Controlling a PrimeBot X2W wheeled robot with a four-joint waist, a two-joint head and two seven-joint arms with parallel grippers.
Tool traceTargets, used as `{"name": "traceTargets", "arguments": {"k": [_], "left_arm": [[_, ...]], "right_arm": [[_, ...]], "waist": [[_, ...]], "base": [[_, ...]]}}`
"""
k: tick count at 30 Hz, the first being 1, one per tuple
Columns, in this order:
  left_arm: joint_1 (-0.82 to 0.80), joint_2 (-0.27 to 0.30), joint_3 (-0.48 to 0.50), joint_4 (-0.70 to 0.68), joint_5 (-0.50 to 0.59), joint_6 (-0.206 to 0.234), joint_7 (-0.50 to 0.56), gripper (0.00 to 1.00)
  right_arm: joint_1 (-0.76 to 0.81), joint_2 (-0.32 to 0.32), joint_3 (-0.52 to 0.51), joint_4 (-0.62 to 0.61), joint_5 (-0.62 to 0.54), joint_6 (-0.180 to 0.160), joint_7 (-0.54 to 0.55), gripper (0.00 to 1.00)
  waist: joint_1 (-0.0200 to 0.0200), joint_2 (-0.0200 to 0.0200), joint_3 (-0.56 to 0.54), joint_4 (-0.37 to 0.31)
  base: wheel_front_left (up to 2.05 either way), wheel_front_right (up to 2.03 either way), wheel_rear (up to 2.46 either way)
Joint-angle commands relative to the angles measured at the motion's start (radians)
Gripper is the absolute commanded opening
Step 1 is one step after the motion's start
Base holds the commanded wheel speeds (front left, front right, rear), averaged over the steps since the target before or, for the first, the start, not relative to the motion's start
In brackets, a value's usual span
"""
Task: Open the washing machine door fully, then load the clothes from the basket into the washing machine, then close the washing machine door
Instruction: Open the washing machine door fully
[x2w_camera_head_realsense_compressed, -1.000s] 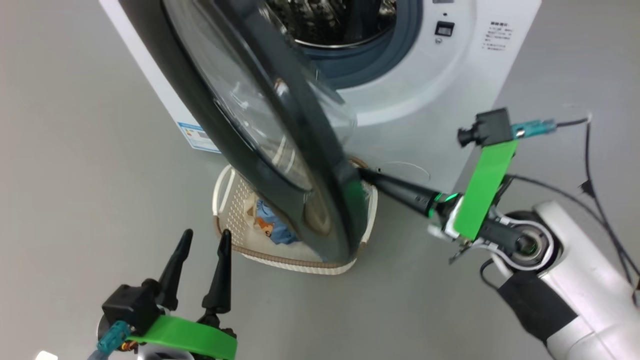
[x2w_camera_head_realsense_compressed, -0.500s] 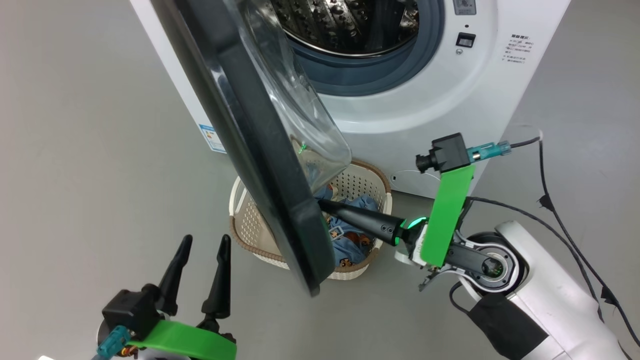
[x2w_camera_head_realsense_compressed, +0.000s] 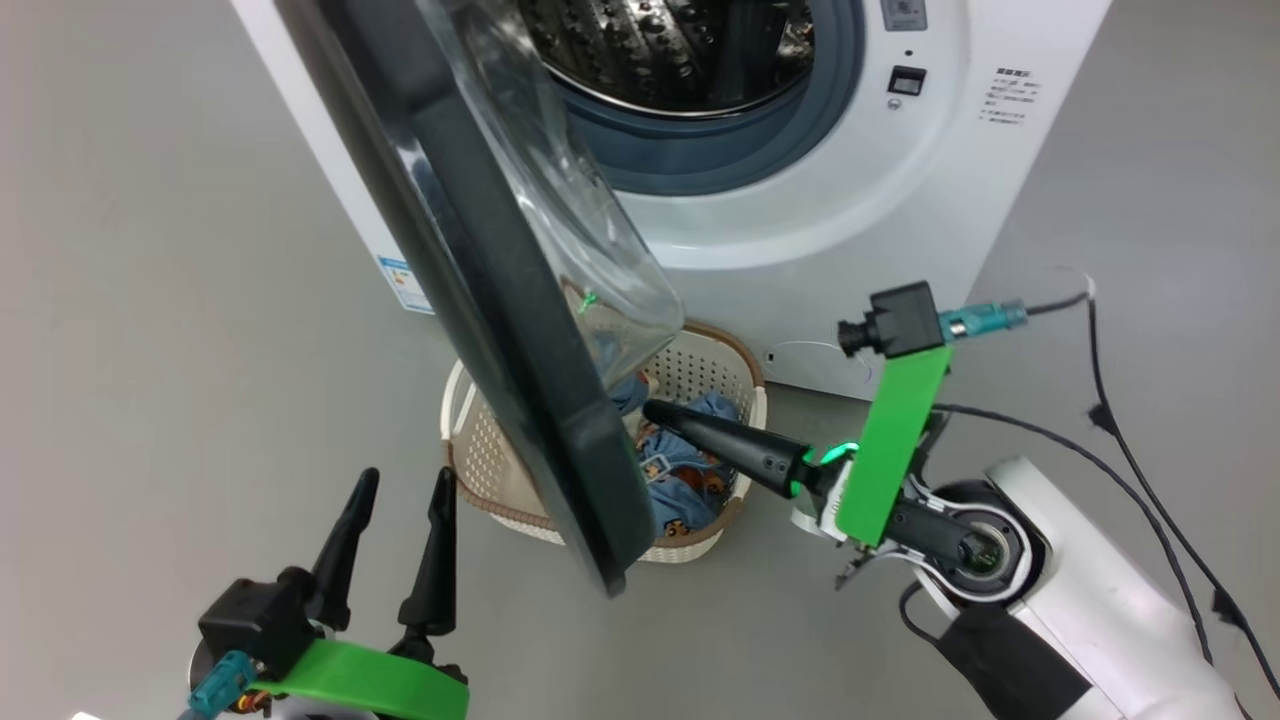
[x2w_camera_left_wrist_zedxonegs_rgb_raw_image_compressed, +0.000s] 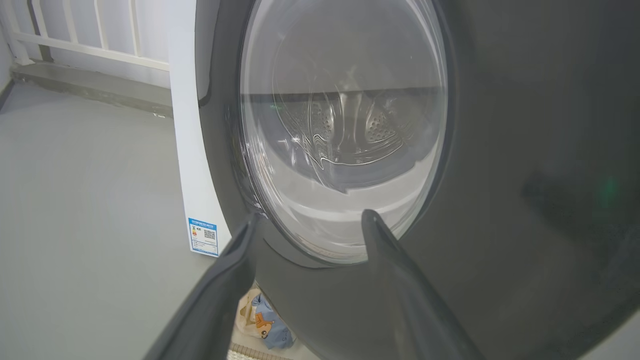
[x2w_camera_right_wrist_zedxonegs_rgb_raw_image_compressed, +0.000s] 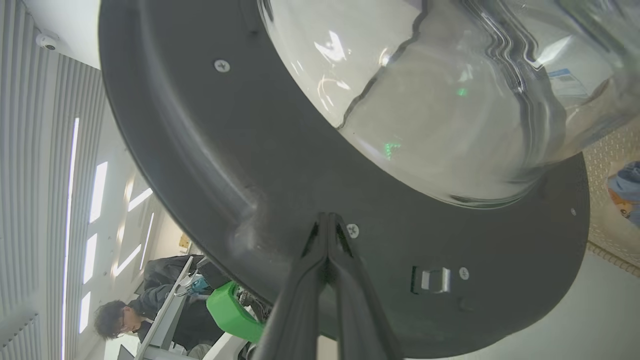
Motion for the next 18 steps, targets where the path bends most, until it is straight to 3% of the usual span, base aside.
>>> {"name": "traceTargets", "arguments": {"k": [1, 18], "left_arm": [[-0.016, 0.017, 0.032, -0.021, 0.014, -0.002, -0.006, 1.0], [0.016, 0.047, 0.055, -0.018, 0.023, -0.002, -0.006, 1.0]], "right_arm": [[0.022, 0.003, 0.006, -0.02, -0.015, 0.002, -0.016, 1.0], [0.144, -0.151, 0.023, 0.034, -0.072, 0.002, -0.297, 1.0]], "waist": [[0.0, 0.0, -0.005, -0.01], [0.0, 0.0, -0.051, -0.11]], "base": [[0.0, 0.0, 0.0], [0.0, 0.0, 0.0]]}}
